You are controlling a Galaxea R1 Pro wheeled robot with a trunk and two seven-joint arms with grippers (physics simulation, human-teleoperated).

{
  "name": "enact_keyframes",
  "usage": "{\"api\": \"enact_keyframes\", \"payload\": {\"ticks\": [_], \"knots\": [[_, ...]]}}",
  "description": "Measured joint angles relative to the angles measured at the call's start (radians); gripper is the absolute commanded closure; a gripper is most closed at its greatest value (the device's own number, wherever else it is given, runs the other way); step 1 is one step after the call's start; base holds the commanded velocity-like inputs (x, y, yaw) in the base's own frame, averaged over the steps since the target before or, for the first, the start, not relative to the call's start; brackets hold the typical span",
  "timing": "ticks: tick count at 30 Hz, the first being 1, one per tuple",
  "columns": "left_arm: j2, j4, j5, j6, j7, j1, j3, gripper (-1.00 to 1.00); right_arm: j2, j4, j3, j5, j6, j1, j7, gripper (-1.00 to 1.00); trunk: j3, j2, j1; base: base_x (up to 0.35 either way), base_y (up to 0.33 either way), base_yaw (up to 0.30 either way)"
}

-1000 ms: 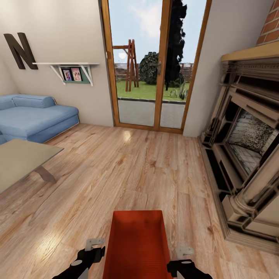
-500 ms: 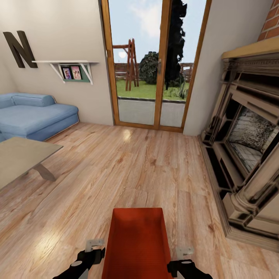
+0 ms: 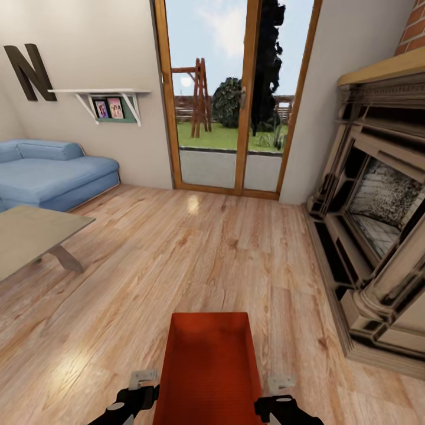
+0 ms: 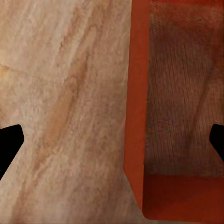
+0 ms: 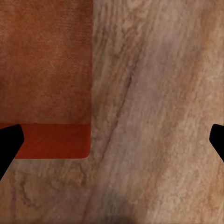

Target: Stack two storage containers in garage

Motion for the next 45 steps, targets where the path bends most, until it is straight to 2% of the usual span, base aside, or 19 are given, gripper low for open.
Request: {"api": "enact_keyframes", "payload": {"ticks": [13, 19, 35, 45], "knots": [[0.001, -0.001, 0.004, 0.026, -0.001, 0.000, 0.001, -1.00, 0.003, -0.013, 0.001, 0.001, 0.004, -0.001, -0.003, -1.00, -0.041, -0.091, 0.050, 0.000, 0.000, 0.000], [0.000, -0.001, 0.004, 0.022, 0.001, 0.000, 0.000, -1.00, 0.005, -0.033, 0.001, 0.002, 0.073, -0.007, -0.005, -1.00, -0.060, -0.133, 0.073, 0.000, 0.000, 0.000], [0.000, -0.001, 0.004, 0.016, 0.003, 0.001, 0.000, -1.00, 0.004, -0.047, 0.002, 0.004, 0.095, -0.012, -0.004, -1.00, -0.060, -0.133, 0.073, 0.000, 0.000, 0.000], [0.000, -0.001, 0.004, 0.015, 0.003, 0.000, 0.000, -1.00, 0.001, -0.048, 0.003, 0.006, 0.098, -0.047, -0.005, -1.00, -0.060, -0.133, 0.073, 0.000, 0.000, 0.000]]}}
